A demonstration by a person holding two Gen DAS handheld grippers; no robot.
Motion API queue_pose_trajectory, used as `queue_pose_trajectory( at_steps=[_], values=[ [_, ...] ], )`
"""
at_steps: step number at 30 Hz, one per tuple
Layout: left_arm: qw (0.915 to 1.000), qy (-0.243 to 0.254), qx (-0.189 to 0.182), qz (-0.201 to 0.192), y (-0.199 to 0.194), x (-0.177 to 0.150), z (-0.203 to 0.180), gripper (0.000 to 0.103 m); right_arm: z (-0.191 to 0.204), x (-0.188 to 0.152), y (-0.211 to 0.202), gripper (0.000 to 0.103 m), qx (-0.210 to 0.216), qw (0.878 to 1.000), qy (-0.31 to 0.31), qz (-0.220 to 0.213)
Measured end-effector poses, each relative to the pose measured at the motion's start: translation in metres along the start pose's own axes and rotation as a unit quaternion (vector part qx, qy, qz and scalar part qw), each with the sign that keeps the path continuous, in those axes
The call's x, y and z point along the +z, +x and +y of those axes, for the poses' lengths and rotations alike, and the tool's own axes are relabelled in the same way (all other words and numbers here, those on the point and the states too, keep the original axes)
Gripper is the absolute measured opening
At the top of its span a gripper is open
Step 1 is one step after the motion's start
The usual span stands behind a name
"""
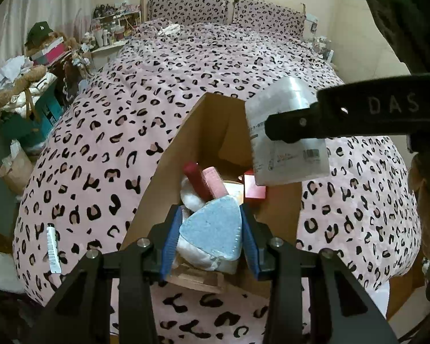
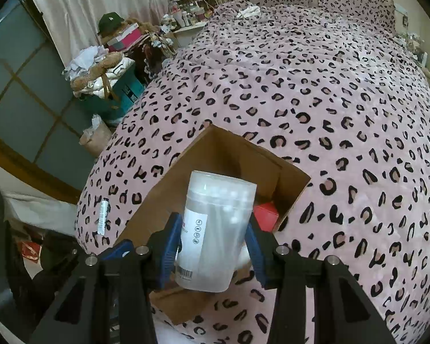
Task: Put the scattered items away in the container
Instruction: 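Carry the white tub and blue pick with both tools over the cardboard box, then open both tools to drop the tub and blue pick into the box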
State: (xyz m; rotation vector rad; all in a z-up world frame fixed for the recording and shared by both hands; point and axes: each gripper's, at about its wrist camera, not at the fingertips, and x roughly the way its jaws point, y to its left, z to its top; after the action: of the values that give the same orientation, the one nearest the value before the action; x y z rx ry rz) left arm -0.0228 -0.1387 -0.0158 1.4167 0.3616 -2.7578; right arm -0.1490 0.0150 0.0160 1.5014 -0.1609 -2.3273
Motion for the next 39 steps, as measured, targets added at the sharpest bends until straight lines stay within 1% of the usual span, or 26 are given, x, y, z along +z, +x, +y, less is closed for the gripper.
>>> queue_pose_trajectory(
  at_steps=[6, 7, 8, 10, 12, 15, 18, 24, 30, 36, 38, 39],
  values=[
    [0.9999, -0.01, -0.001, 0.014, 0.012, 0.001, 0.006, 0.041, 0.0, 0.001, 0.012, 0.045, -0.004, 1.0, -0.002, 0.014],
    [0.9998, -0.013, -0.002, 0.017, 0.013, 0.002, 0.007, 0.043, 0.0, 0.001, 0.014, 0.045, -0.005, 1.0, -0.003, 0.015],
    [0.9997, -0.016, -0.005, 0.02, 0.014, 0.002, 0.008, 0.045, 0.001, 0.001, 0.015, 0.045, -0.005, 1.0, -0.004, 0.017],
    [0.9995, -0.021, -0.005, 0.021, 0.014, 0.003, 0.01, 0.061, 0.002, 0.001, 0.017, 0.046, -0.004, 1.0, -0.008, 0.024],
    [0.9996, -0.022, 0.002, 0.02, 0.013, 0.004, 0.011, 0.067, 0.002, 0.001, 0.02, 0.046, -0.004, 0.999, -0.003, 0.034],
    [0.9996, -0.019, 0.007, 0.022, 0.012, 0.005, 0.011, 0.07, 0.003, 0.001, 0.022, 0.046, -0.007, 0.999, -0.004, 0.04],
    [0.9995, -0.018, 0.007, 0.023, 0.012, 0.006, 0.011, 0.074, 0.005, 0.002, 0.016, 0.046, -0.006, 0.999, -0.006, 0.032],
    [0.9995, -0.017, 0.011, 0.023, 0.007, 0.005, 0.011, 0.075, 0.013, 0.006, 0.001, 0.046, -0.017, 0.999, -0.024, 0.012],
    [0.9997, -0.01, 0.016, 0.017, -0.003, 0.007, 0.007, 0.076, 0.012, 0.004, 0.0, 0.046, -0.015, 0.999, -0.024, 0.017],
    [0.9993, -0.007, 0.023, 0.027, -0.01, 0.007, 0.006, 0.076, 0.011, -0.002, -0.001, 0.046, -0.025, 0.999, -0.027, 0.025],
    [0.999, -0.005, 0.025, 0.037, -0.012, 0.008, 0.006, 0.077, 0.011, -0.004, -0.003, 0.046, -0.031, 0.999, -0.029, 0.024],
    [0.9987, -0.005, 0.027, 0.042, -0.012, 0.007, 0.005, 0.079, 0.011, -0.006, -0.004, 0.046, -0.034, 0.999, -0.031, 0.024]
  ],
)
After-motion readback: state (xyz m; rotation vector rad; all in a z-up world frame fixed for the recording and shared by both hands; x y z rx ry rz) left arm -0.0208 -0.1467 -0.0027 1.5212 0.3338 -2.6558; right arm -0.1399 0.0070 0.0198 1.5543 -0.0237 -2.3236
